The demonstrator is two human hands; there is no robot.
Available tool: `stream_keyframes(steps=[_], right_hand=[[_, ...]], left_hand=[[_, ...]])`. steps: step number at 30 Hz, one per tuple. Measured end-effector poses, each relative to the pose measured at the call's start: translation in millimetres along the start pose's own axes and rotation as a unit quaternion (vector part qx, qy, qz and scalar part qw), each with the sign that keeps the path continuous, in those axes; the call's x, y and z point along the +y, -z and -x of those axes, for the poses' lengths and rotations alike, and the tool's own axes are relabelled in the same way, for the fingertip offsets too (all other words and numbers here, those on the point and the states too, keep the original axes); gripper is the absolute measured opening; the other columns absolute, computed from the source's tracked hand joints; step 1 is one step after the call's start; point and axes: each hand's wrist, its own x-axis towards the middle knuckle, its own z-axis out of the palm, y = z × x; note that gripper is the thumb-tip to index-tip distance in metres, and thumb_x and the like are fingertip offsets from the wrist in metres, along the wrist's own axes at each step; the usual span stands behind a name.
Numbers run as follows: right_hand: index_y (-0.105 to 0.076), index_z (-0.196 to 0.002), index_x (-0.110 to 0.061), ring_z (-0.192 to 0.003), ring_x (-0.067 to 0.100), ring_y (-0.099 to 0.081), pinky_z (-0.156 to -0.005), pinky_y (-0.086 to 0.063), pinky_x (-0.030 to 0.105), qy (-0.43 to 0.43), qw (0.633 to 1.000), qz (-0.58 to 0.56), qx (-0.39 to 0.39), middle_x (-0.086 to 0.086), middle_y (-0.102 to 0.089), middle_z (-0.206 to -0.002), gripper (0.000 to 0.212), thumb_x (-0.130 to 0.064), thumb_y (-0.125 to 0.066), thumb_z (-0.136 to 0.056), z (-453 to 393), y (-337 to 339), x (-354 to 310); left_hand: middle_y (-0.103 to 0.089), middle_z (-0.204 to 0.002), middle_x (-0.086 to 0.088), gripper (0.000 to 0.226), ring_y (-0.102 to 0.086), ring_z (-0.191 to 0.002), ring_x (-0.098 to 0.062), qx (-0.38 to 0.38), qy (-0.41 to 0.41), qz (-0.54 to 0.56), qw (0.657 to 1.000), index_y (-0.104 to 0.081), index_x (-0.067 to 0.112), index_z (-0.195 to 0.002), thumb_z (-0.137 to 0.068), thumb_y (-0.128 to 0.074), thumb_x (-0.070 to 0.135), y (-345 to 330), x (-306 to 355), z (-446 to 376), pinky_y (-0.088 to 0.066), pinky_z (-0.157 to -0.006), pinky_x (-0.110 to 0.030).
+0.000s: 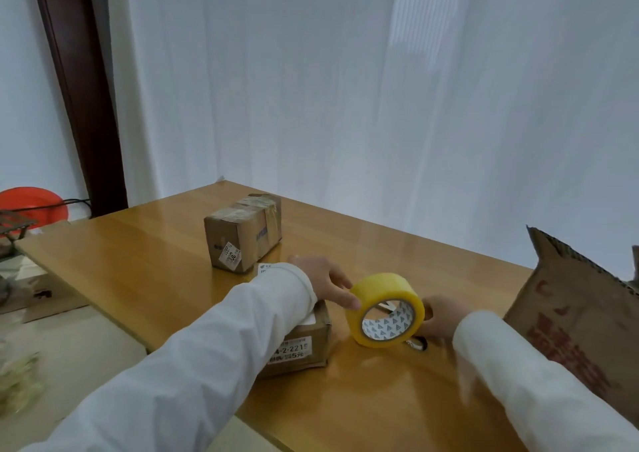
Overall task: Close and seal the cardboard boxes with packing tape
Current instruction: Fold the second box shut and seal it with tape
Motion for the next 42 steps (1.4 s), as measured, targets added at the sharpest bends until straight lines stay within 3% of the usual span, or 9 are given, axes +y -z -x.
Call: stream_keyframes(steps=[3, 8, 17, 21, 25, 30, 36, 40, 42], right_hand=[[-0.049, -0.093, -0.020, -0.084, 0.015, -0.052, -0.075, -0.045, 0.026, -0.031, 0.999, -0.008, 0.007, -0.002, -0.059, -0.095, 0.037, -0.040, -0.074, -0.074, -5, -2, -3], [-0.052, -0.068, -0.018, -0.059, 0.014, -0.048, -0.054, -0.039, 0.022, -0.118, 0.991, 0.058, -0.006, -0.003, -0.053, -0.066, 0.031, -0.044, -0.068, -0.075, -6, 6, -10], [-0.053, -0.089, -0.018, -0.071, 0.010, -0.050, -0.055, -0.036, 0.020, -0.121, 0.991, 0.057, 0.016, -0.003, -0.056, -0.088, 0.042, -0.058, -0.063, -0.079, 5, 11, 7], [-0.047, -0.115, -0.016, -0.091, 0.016, -0.053, -0.075, -0.045, 0.024, -0.114, 0.993, 0.008, 0.017, 0.000, -0.055, -0.106, 0.048, -0.051, -0.059, -0.085, 3, 8, 14], [-0.052, -0.108, -0.011, -0.077, 0.014, -0.053, -0.056, -0.038, 0.020, -0.148, 0.988, -0.016, 0.039, 0.000, -0.056, -0.092, 0.035, -0.042, -0.056, -0.091, 0, 10, 16], [-0.047, -0.075, -0.017, -0.061, 0.007, -0.048, -0.047, -0.034, 0.018, -0.192, 0.978, 0.059, 0.049, -0.005, -0.052, -0.073, 0.044, -0.058, -0.063, -0.080, 4, 12, 14], [-0.051, -0.075, -0.017, -0.064, 0.010, -0.051, -0.052, -0.038, 0.018, -0.194, 0.979, 0.049, 0.044, -0.004, -0.055, -0.074, 0.042, -0.058, -0.063, -0.080, 7, 17, 17], [-0.056, -0.074, -0.010, -0.051, 0.014, -0.048, -0.049, -0.039, 0.023, -0.196, 0.968, -0.155, 0.028, 0.001, -0.056, -0.063, 0.037, -0.044, -0.059, -0.087, 6, 18, 26], [-0.059, -0.080, -0.004, -0.050, 0.016, -0.049, -0.048, -0.044, 0.023, -0.188, 0.909, -0.373, 0.019, 0.006, -0.057, -0.063, 0.030, -0.031, -0.058, -0.090, 9, 21, 27]], left_hand=[[-0.063, -0.119, 0.016, 0.062, -0.051, -0.118, -0.012, 0.030, 0.030, -0.028, 0.999, -0.062, 0.039, -0.116, -0.067, -0.059, 0.077, -4, -3, 2, -0.026, -0.106, -0.045], [-0.060, -0.119, 0.005, 0.073, -0.043, -0.119, -0.021, 0.047, 0.115, -0.067, 0.990, -0.066, 0.039, -0.103, -0.063, -0.036, 0.092, -13, 0, 2, -0.022, -0.105, -0.054], [-0.067, -0.105, 0.010, 0.057, -0.052, -0.110, -0.016, 0.140, 0.078, 0.072, 0.984, -0.066, 0.044, -0.097, -0.080, -0.026, 0.081, -23, -9, 5, -0.025, -0.101, -0.043], [-0.067, -0.108, 0.018, 0.030, -0.057, -0.107, -0.010, 0.098, 0.062, 0.129, 0.985, -0.064, 0.043, -0.098, -0.089, -0.044, 0.063, -16, -13, 4, -0.029, -0.102, -0.038], [-0.068, -0.105, 0.003, 0.033, -0.060, -0.096, -0.017, 0.046, 0.066, 0.187, 0.979, -0.068, 0.022, -0.104, -0.085, -0.063, 0.049, -7, -4, -11, -0.045, -0.098, -0.040], [-0.067, -0.108, 0.011, 0.033, -0.051, -0.116, -0.017, 0.083, 0.096, 0.111, 0.986, -0.069, 0.033, -0.097, -0.083, -0.056, 0.060, -17, 2, -29, 0.005, -0.111, -0.059], [-0.060, -0.125, 0.013, 0.049, -0.045, -0.128, -0.019, 0.120, 0.073, 0.074, 0.987, -0.057, 0.040, -0.123, -0.091, -0.031, 0.066, -25, 9, -20, 0.014, -0.110, -0.054], [-0.061, -0.124, 0.014, 0.047, -0.042, -0.131, -0.019, 0.114, 0.051, 0.106, 0.986, -0.054, 0.042, -0.126, -0.095, -0.024, 0.061, -26, 16, -22, 0.016, -0.110, -0.056], [-0.060, -0.126, 0.013, 0.048, -0.042, -0.130, -0.019, 0.096, 0.027, 0.133, 0.986, -0.054, 0.039, -0.126, -0.094, -0.027, 0.062, -23, 25, -23, 0.012, -0.111, -0.058]])
